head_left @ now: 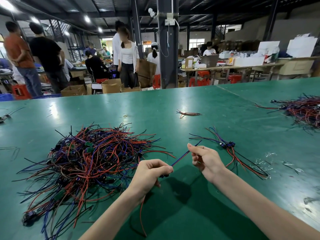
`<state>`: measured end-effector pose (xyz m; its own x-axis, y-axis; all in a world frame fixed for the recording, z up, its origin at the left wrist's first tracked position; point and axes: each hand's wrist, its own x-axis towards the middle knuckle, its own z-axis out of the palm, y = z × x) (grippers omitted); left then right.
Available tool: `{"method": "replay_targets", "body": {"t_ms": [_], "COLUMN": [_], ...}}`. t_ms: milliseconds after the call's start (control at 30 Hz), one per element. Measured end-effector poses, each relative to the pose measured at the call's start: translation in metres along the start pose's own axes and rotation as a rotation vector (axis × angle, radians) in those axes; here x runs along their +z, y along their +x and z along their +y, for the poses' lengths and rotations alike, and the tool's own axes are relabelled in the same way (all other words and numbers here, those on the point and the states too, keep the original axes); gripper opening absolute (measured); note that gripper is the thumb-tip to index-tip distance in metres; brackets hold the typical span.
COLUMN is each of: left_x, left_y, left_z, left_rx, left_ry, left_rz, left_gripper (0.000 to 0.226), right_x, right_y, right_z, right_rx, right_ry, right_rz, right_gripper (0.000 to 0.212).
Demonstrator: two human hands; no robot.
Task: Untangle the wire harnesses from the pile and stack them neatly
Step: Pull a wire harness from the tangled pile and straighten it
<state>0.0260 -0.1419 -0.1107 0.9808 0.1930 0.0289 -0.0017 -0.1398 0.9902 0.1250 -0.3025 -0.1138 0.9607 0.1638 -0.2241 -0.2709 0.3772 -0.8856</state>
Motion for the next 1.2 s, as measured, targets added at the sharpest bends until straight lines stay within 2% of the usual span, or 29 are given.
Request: {"method": "replay_targets", "body": {"t_ms": [133, 233, 300, 433, 467, 500, 533, 567, 700, 800, 900, 1033, 1200], "left_x": [0.002, 0.0, 0.001, 0.001, 0.0, -0.001, -0.002, -0.003, -0.002, 0.0, -0.004, -0.009, -0.013], "left_y": [-0.001, -0.001, -0.001, 0.0, 0.0, 0.0, 0.0, 0.001, 0.002, 0.003, 0.005, 0.008, 0.011], "left_z": [-0.001, -0.002, -0.003, -0.003, -0.003, -0.003, -0.003, -0.003, -0.002, -0.002, -0.003, -0.004, -0.008], "left_rx": [0.008, 0.009, 0.012, 0.014, 0.013, 0.013, 0.015, 0.018, 0.031, 0.02, 0.008, 0.011, 0.016], "left_ry": [0.032, 0.044, 0.051, 0.054, 0.053, 0.051, 0.048, 0.047, 0.044, 0.066, 0.086, 0.083, 0.104], "left_rz": [-0.009, 0.002, 0.0, 0.01, 0.015, 0.021, 0.026, 0.031, 0.02, 0.011, 0.048, 0.062, 0.094], "left_gripper": [0.014, 0.018, 0.02, 0.018, 0.018, 0.019, 0.019, 0.02, 0.021, 0.019, 0.016, 0.016, 0.019], "right_x": [-0.009, -0.013, -0.013, -0.021, -0.022, -0.022, -0.021, -0.02, -0.013, -0.011, -0.004, 0.006, 0.005], "right_y": [0.005, 0.008, 0.008, 0.011, 0.012, 0.012, 0.012, 0.01, 0.003, 0.0, -0.012, -0.03, -0.028], "right_z": [-0.005, -0.005, -0.004, -0.002, -0.001, 0.001, 0.001, 0.0, -0.014, -0.021, -0.027, -0.026, -0.027], "right_rx": [0.041, -0.078, -0.318, -1.194, -1.301, -1.324, -1.262, -1.107, -0.178, 0.163, 0.304, 0.315, 0.228], "right_ry": [0.061, -0.069, -0.289, -0.978, -1.057, -1.068, -1.011, -0.877, -0.001, 0.292, 0.378, 0.146, 0.12], "right_rz": [0.072, 0.067, 0.071, 0.1, 0.09, 0.089, 0.097, 0.095, -0.016, -0.088, -0.284, -0.586, -0.544], "right_gripper": [0.024, 0.027, 0.03, 0.029, 0.029, 0.028, 0.027, 0.026, 0.02, 0.021, 0.019, 0.019, 0.019]}}
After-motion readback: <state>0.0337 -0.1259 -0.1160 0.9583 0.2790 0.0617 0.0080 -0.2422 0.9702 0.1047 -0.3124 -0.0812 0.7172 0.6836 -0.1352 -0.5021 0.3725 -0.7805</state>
